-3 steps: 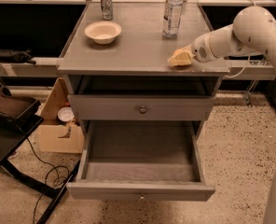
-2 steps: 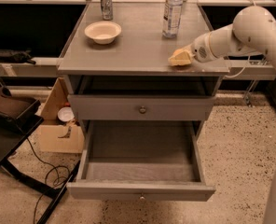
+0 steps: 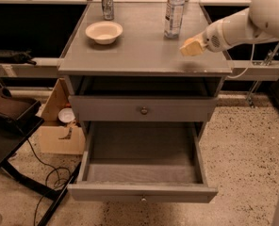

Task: Place orange into middle drawer

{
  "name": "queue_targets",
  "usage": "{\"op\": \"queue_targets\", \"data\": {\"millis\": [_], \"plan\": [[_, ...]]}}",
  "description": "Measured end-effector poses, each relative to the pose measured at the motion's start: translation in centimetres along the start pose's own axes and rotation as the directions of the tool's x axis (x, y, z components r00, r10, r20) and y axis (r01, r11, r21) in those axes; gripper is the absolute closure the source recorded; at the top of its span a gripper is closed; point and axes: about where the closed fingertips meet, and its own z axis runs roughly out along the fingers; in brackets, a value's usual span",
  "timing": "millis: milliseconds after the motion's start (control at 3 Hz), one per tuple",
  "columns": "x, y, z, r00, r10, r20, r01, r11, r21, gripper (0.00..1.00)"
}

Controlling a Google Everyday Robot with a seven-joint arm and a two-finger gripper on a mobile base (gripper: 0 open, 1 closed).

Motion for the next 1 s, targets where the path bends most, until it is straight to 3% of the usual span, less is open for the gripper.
{"op": "queue_targets", "data": {"millis": [333,667,1000], "plan": [[-1.8,0.4,-5.1,0.998,-0.053,0.022,0.052,0.9975,0.048,1.00],[0.9,3.7,-7.5,0.998,-0.064,0.018,0.063,0.9969,0.048,1.00],[5.6,7.5,-6.6,0.997,-0.077,-0.002,0.077,0.9969,0.019,1.00]]}}
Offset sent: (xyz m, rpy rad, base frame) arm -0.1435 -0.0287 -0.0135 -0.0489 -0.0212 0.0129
